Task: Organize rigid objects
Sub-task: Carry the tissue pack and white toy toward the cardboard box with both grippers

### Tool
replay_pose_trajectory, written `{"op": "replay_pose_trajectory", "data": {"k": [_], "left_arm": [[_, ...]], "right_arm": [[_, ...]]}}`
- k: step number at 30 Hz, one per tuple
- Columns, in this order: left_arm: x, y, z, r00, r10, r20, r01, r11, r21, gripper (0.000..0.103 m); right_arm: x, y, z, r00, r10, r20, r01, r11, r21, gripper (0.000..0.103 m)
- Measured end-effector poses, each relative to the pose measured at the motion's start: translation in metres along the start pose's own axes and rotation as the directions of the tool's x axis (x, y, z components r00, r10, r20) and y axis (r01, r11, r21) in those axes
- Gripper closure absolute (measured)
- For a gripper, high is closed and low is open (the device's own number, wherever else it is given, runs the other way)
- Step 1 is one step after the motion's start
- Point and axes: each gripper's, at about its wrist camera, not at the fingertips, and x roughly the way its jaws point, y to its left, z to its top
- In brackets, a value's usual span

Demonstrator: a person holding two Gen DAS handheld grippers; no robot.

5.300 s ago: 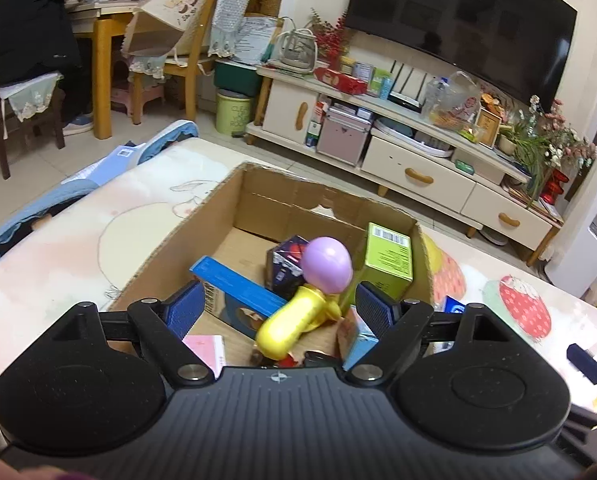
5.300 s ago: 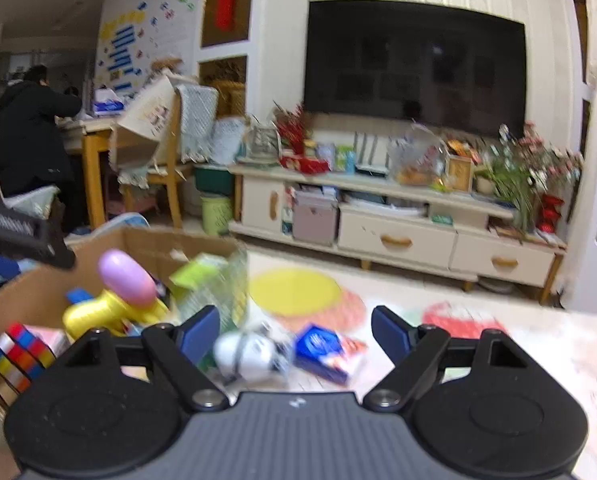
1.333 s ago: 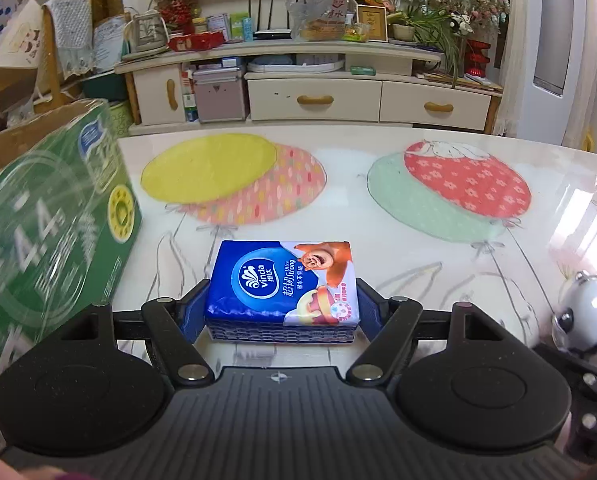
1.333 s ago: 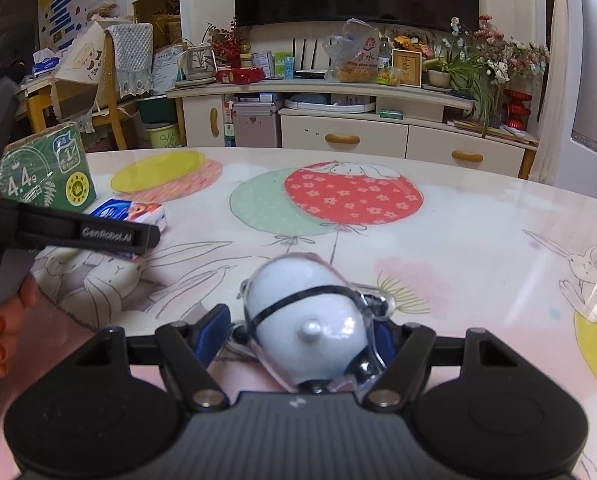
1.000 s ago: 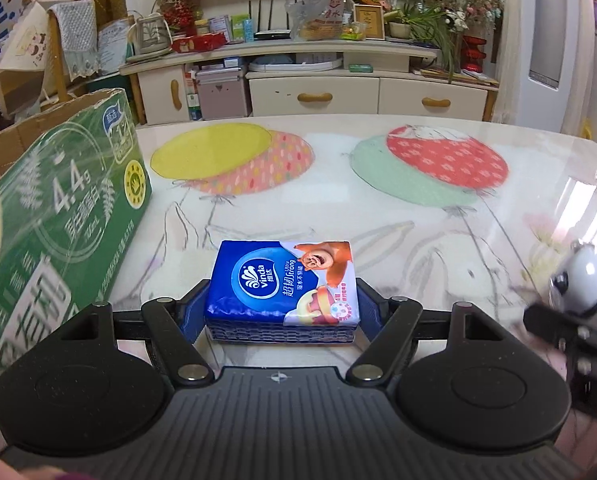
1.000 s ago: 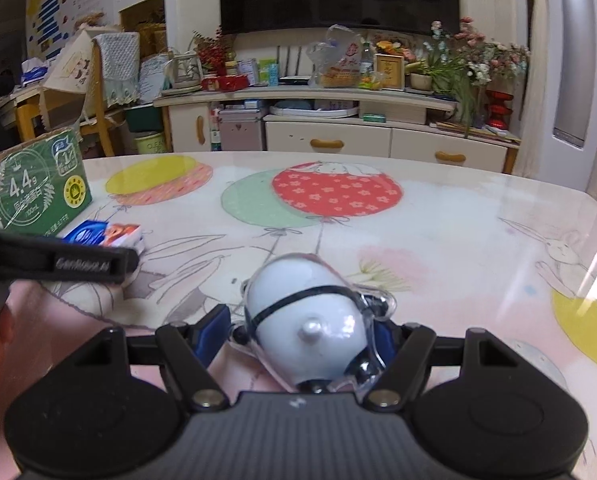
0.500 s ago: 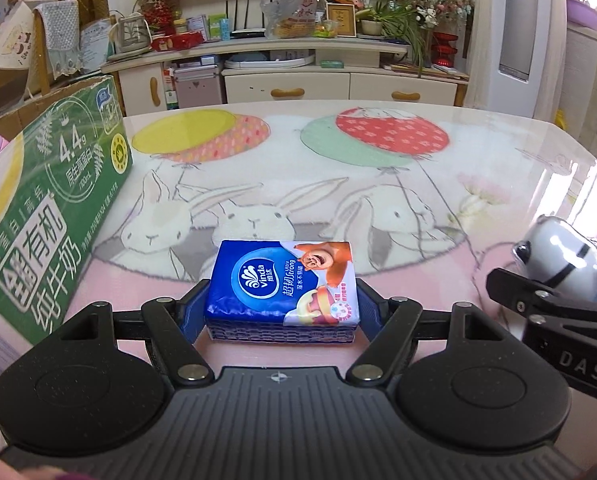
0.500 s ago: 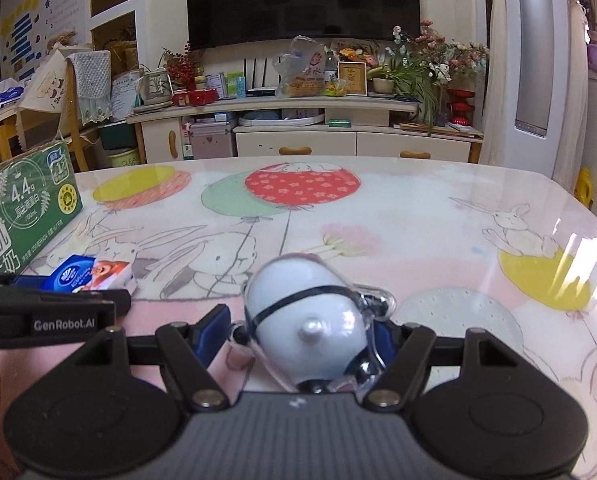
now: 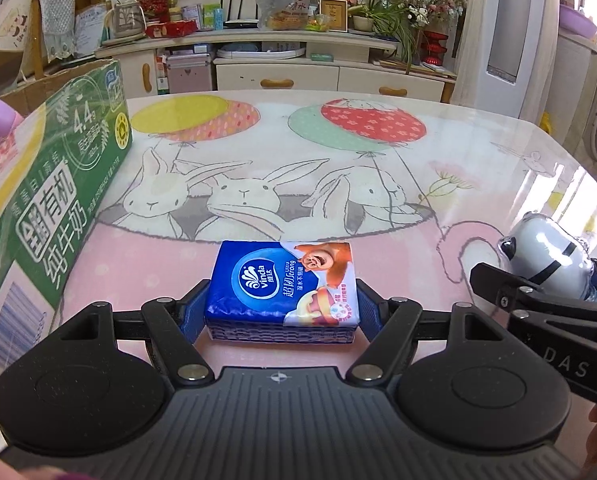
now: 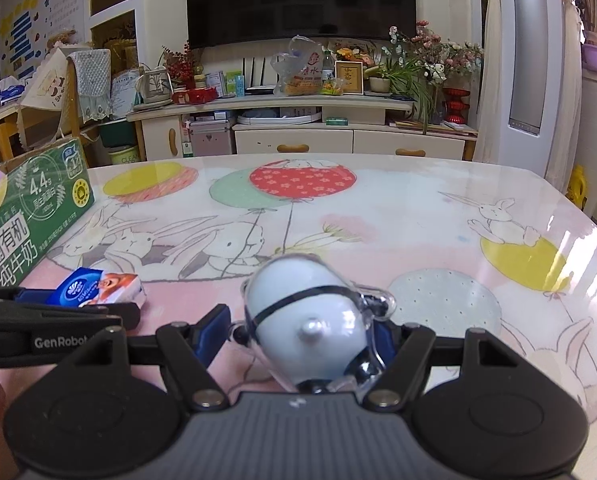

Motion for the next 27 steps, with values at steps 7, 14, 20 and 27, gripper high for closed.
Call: {"op": "replay_pose_trajectory", "data": {"k": [7, 14, 20, 27], "left_arm": [[-0.022, 0.004, 0.000, 1.000, -0.014, 0.026, 0.014, 1.000, 0.018, 0.013], [-0.049, 0.014, 0.008, 0.999, -0.037, 0.031, 0.036, 0.999, 0.021, 0.013], [-0.077, 0.025, 0.024, 0.996, -0.063, 0.064, 0.061, 0.998, 0.028, 0.013], [-0.109, 0.058, 0.047, 0.990, -0.061, 0.127, 0.064, 0.998, -0.023, 0.013]], "right_arm": [[-0.012, 0.008, -0.003, 1.000, 0.000, -0.005, 0.000, 1.000, -0.021, 0.032], [-0.026, 0.022, -0.003, 1.000, 0.013, -0.005, -0.013, 0.998, -0.058, 0.032], [-0.037, 0.030, -0.001, 0.998, 0.057, -0.020, -0.058, 0.998, -0.024, 0.032], [-0.053, 0.046, 0.016, 0.996, 0.090, 0.013, -0.090, 0.996, -0.024, 0.032]]}}
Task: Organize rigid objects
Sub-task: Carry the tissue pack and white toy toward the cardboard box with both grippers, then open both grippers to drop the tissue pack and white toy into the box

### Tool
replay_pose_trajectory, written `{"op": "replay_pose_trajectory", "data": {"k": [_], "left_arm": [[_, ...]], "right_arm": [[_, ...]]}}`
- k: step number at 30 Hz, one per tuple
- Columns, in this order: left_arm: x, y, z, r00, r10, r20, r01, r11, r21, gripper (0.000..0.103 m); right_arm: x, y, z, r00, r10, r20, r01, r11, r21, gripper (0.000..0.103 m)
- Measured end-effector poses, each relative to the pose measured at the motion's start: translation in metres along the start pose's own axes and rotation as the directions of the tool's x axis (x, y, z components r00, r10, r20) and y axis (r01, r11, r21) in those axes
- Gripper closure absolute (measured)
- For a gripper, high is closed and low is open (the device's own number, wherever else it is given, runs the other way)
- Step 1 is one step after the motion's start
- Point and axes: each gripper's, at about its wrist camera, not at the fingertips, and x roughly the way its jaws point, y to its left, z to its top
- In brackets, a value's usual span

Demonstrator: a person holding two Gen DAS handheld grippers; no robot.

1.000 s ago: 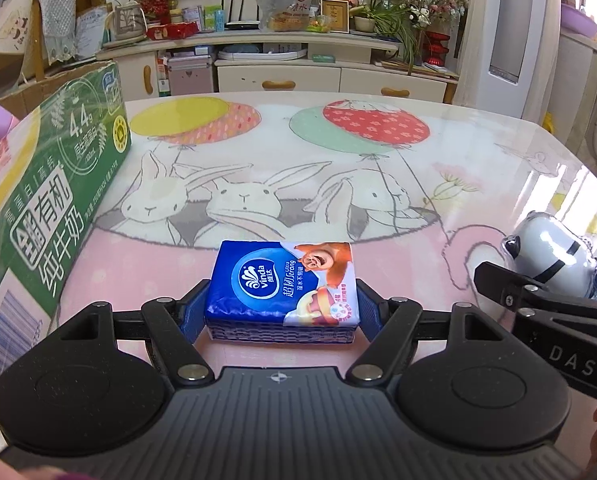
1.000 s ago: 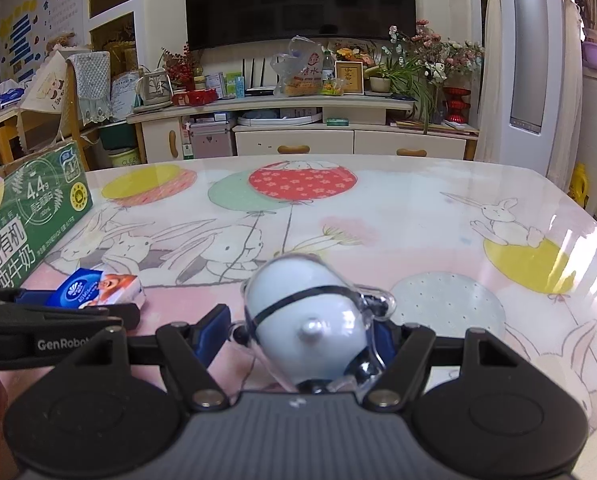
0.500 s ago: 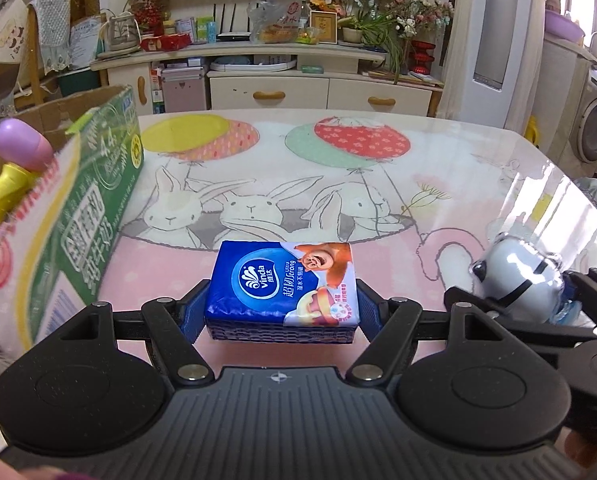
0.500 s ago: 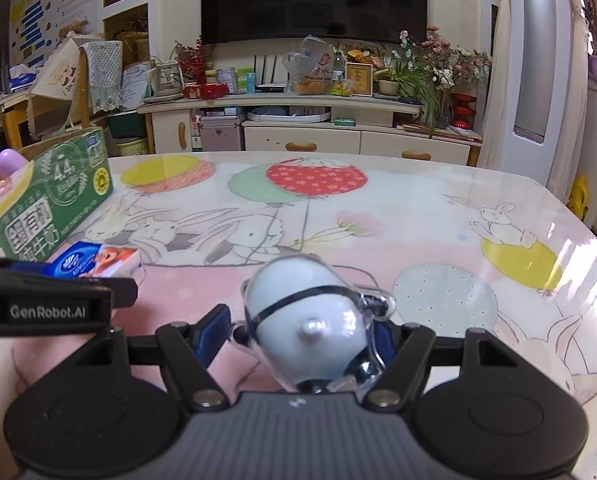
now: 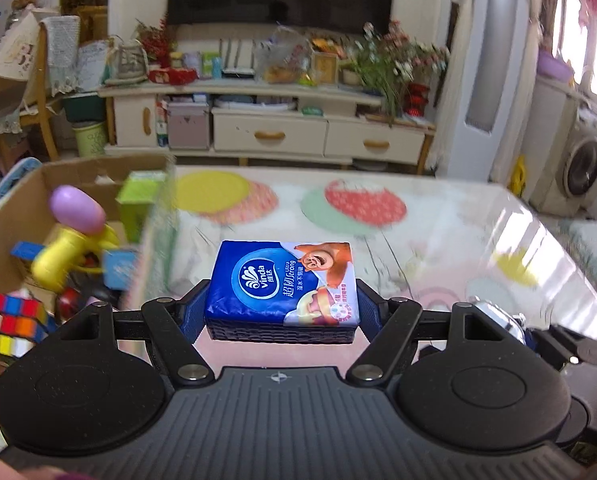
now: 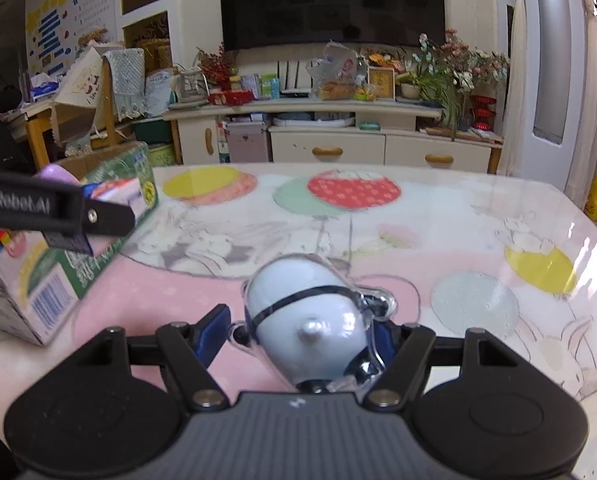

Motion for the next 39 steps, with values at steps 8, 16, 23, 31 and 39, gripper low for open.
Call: {"op": "replay_pose_trajectory", "data": {"k": [8, 16, 23, 31, 39], "left_arm": [[-0.015, 0.061, 0.022, 0.991, 0.127, 0.050, -0.123, 0.989, -0.080, 0.013], [-0.001, 0.128, 0.030, 0.966, 0.259, -0.004, -0.256, 0.950, -0.179, 0.013], [0.017, 0.172, 0.032, 0.948, 0.308, -0.079, -0.318, 0.917, -0.239, 0.013], [0.021, 0.187, 0.026, 0.935, 0.329, -0.131, -0.353, 0.893, -0.278, 0.013], [0.025, 0.181, 0.029, 0.930, 0.335, -0.151, -0.366, 0.885, -0.289, 0.013]], "right_arm": [[-0.007, 0.041, 0.032, 0.995, 0.070, 0.067, -0.065, 0.996, -0.066, 0.032], [0.013, 0.102, 0.066, 0.978, 0.183, 0.097, -0.165, 0.972, -0.166, 0.032], [0.044, 0.156, 0.088, 0.962, 0.259, 0.087, -0.223, 0.929, -0.294, 0.032], [0.079, 0.182, 0.088, 0.957, 0.286, 0.046, -0.246, 0.886, -0.393, 0.032], [0.095, 0.201, 0.086, 0.952, 0.305, 0.015, -0.266, 0.850, -0.454, 0.032]]}}
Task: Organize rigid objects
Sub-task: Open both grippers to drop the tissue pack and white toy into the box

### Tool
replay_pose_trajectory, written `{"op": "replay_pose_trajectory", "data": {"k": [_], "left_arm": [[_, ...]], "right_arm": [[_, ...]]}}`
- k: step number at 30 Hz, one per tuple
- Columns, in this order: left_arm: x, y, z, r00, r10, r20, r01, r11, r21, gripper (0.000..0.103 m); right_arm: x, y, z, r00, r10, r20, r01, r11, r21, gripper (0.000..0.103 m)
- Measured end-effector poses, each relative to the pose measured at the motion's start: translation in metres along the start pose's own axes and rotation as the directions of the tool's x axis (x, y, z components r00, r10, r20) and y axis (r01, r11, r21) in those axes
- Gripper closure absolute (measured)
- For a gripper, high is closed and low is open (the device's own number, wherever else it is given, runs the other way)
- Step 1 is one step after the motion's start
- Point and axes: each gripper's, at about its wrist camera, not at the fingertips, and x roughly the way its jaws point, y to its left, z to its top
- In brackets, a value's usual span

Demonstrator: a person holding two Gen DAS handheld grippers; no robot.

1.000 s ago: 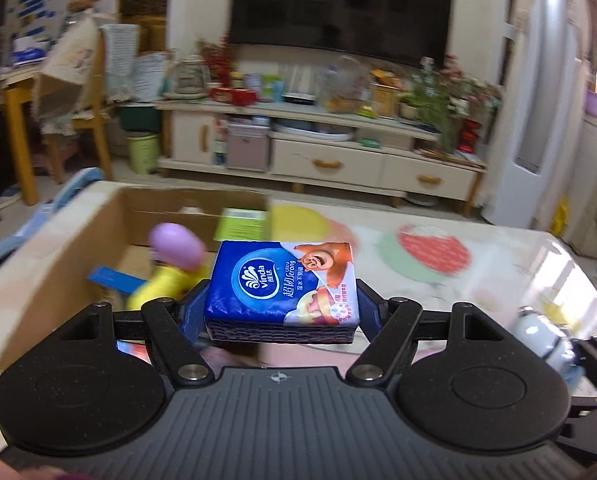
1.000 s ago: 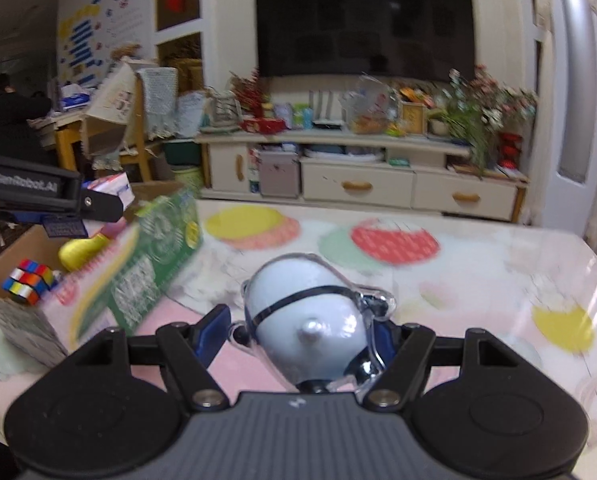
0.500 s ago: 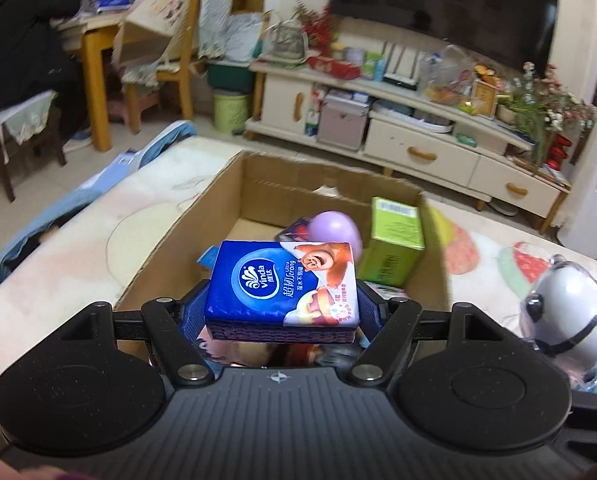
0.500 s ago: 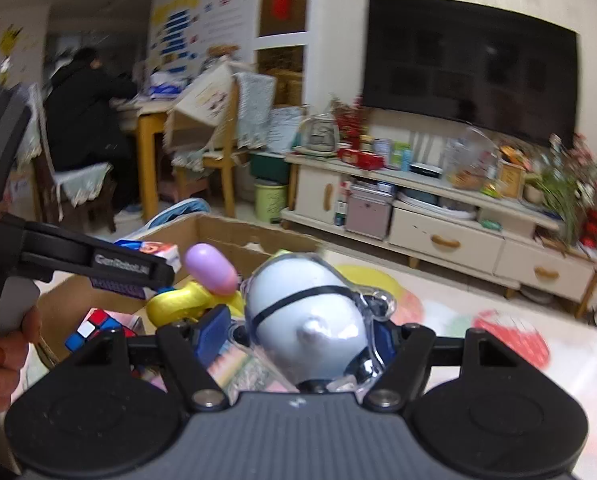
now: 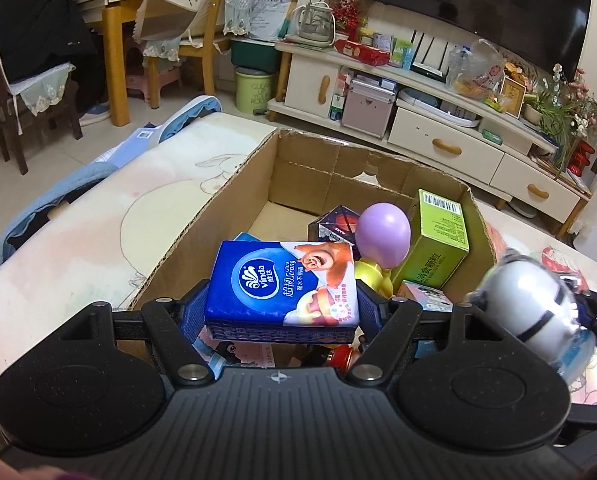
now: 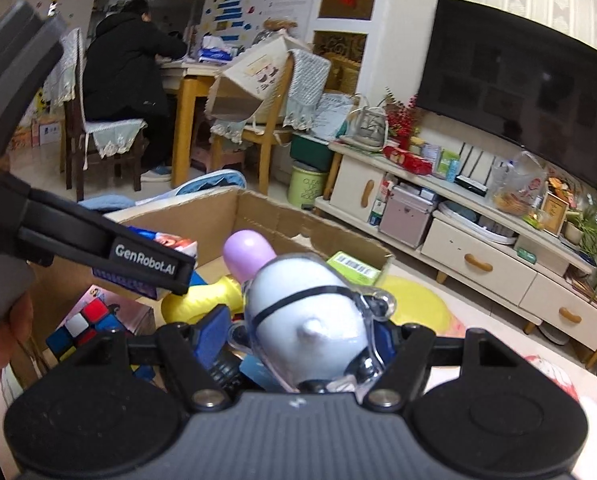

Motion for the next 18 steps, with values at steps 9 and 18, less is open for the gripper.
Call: {"op": "replay_pose_trajectory", "data": {"k": [9, 18], "left_arm": [[-0.005, 0.004, 0.001, 0.999, 0.032, 0.030, -0.032, 0.999, 0.010, 0.000], [-0.032, 0.009, 0.001, 0.991, -0.060, 0.120, 0.064, 0.997, -0.037, 0.000]], "right_arm": [[0.000, 0.018, -0.003, 1.000, 0.002, 0.013, -0.001, 0.998, -0.069, 0.016], [-0.038, 0.004, -0.006, 0.991, -0.106, 0.081, 0.102, 0.993, 0.050, 0.008]]}}
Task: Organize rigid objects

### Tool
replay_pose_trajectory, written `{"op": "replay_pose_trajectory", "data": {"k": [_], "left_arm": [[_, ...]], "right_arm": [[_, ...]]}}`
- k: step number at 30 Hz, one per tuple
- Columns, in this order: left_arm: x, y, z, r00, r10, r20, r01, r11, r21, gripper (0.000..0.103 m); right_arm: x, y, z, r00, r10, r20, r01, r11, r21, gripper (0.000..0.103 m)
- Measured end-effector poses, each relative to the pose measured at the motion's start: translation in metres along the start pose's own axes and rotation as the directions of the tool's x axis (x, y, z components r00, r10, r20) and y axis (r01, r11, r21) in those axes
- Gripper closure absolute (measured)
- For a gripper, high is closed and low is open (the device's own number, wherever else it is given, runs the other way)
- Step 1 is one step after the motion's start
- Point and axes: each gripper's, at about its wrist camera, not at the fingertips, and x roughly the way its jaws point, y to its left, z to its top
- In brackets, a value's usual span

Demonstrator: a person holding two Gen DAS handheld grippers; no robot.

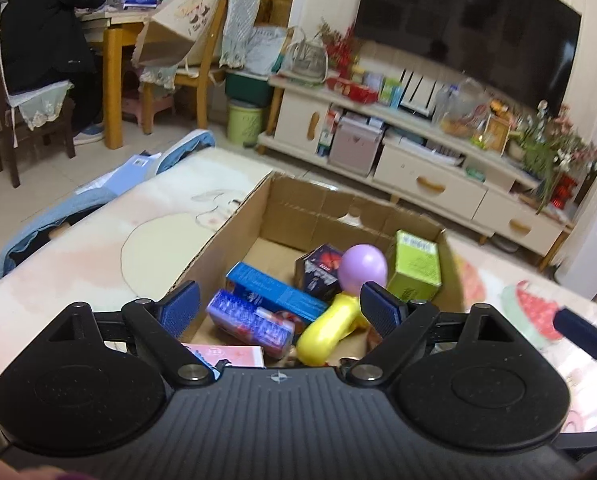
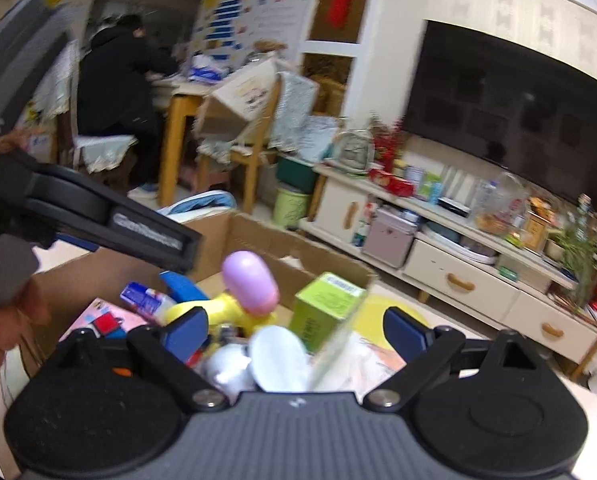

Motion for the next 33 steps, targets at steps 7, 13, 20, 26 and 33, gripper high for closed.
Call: {"op": "replay_pose_trajectory", "data": {"k": [7, 13, 20, 26, 33], "left_arm": [[-0.018, -0.013, -0.009, 0.998, -0.026, 0.059, 0.023, 0.999, 0.035, 0.000], [-0.037, -0.022, -0.022, 0.997, -0.038, 0.069, 0.030, 0.993, 0.113, 0.000], [-0.060, -0.026, -0.046, 0.999, -0.032, 0.038, 0.025, 0.985, 0.172, 0.000], [-0.080, -0.020, -0.056, 0.999, -0.028, 0.028, 0.023, 0.982, 0.186, 0.000], [-0.099, -0.014, -0.064, 0.999, -0.018, 0.047, 0.008, 0.979, 0.202, 0.000]], "right_arm": [[-0.021, -0.016, -0.016, 0.990, -0.132, -0.041, 0.137, 0.980, 0.145, 0.001], [-0.041, -0.020, -0.023, 0.986, -0.156, -0.066, 0.167, 0.964, 0.205, 0.001], [-0.067, -0.020, -0.025, 0.987, -0.146, -0.064, 0.157, 0.962, 0.226, 0.001], [-0.087, -0.015, -0.027, 0.987, -0.147, -0.068, 0.159, 0.958, 0.239, 0.001], [-0.114, -0.007, -0.028, 0.989, -0.145, -0.040, 0.150, 0.958, 0.245, 0.001]]}}
